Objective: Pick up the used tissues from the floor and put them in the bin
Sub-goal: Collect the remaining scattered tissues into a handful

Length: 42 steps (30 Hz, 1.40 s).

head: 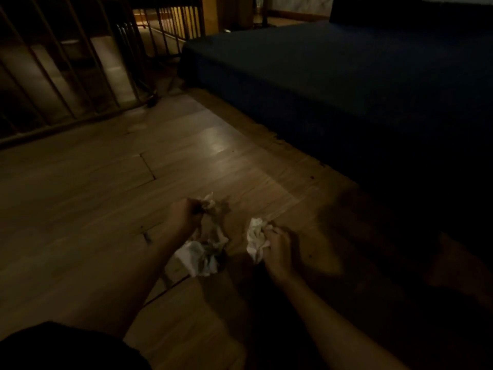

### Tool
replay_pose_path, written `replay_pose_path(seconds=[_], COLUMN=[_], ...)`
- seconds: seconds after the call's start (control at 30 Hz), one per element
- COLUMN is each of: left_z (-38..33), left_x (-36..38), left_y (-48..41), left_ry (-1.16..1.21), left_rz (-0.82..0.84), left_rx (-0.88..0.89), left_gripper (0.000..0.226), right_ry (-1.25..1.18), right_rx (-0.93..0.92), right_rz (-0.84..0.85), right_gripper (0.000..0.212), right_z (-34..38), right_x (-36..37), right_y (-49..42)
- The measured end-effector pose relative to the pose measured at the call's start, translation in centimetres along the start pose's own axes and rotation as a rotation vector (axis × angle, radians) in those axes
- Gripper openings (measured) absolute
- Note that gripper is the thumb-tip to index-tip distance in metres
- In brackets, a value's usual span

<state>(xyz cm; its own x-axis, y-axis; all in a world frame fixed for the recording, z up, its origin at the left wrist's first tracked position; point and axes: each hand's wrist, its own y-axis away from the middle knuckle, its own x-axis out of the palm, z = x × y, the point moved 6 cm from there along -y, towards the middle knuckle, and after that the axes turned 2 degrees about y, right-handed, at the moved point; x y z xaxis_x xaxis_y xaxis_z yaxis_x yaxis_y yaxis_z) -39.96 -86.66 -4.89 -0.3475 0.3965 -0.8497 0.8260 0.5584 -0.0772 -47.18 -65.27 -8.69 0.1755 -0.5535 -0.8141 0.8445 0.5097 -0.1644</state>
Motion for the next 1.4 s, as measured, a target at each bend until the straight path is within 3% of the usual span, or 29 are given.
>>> replay_pose_path(seconds=[0.13, 0.27, 0.37, 0.5, 0.67, 0.77, 0.87, 0.93, 1.0, 1.07, 1.23, 1.4], left_z=[3.1, 5.9, 7.0, 6.9, 6.6, 4.1, -0.2, -4.0, -8.9, -15.2, -32.6, -48.7], left_x=[-4.1, -4.6, -4.4, -4.4, -4.9, -4.8, -3.6, -2.3, -0.9, -0.2, 0.2, -1.5], left_y=[2.2, 4.0, 5.8, 8.3, 9.1, 8.5, 6.9, 5.1, 2.9, 1.2, 0.6, 6.2], left_ry=[-0.026, -0.048, -0.03, -0.035, -0.027, -0.005, 0.005, 0.04, 0.094, 0.109, 0.099, 0.095], left_rz=[-0.124, -0.127, -0.074, -0.008, -0.022, -0.051, -0.006, 0.039, 0.063, 0.081, 0.19, 0.227], left_rx=[-0.056, -0.148, -0.151, -0.131, -0.122, -0.045, 0.031, 0.083, 0.185, 0.339, 0.661, 0.981], left_gripper=[0.013, 0.013, 0.017, 0.021, 0.022, 0.019, 0.02, 0.018, 0.03, 0.045, 0.013, 0.015], right_ry=[-0.144, 0.107, 0.143, 0.003, 0.148, 0.147, 0.114, 0.082, 0.05, 0.114, 0.278, 0.407], right_rx=[-0.031, -0.283, -0.297, -0.36, -0.457, -0.402, -0.46, -0.384, -0.255, -0.238, -0.018, 0.01], right_rz=[0.083, 0.326, 0.402, 0.35, 0.27, 0.16, -0.005, -0.027, -0.115, -0.192, -0.259, -0.277], right_gripper=[0.035, 0.042, 0.037, 0.019, 0.046, 0.042, 0.043, 0.044, 0.033, 0.025, 0.02, 0.009], right_z=[5.5, 9.8, 9.7, 9.7, 7.3, 6.6, 7.2, 6.3, 4.0, 1.6, -3.3, -6.3], right_x=[3.4, 9.1, 12.7, 12.6, 9.2, 3.3, -3.8, -8.3, -13.4, -18.0, -31.7, -44.1], right_y=[-1.5, 0.8, 3.0, 5.0, 5.1, 3.8, 2.9, 1.6, 0.0, -1.2, -1.4, 5.0])
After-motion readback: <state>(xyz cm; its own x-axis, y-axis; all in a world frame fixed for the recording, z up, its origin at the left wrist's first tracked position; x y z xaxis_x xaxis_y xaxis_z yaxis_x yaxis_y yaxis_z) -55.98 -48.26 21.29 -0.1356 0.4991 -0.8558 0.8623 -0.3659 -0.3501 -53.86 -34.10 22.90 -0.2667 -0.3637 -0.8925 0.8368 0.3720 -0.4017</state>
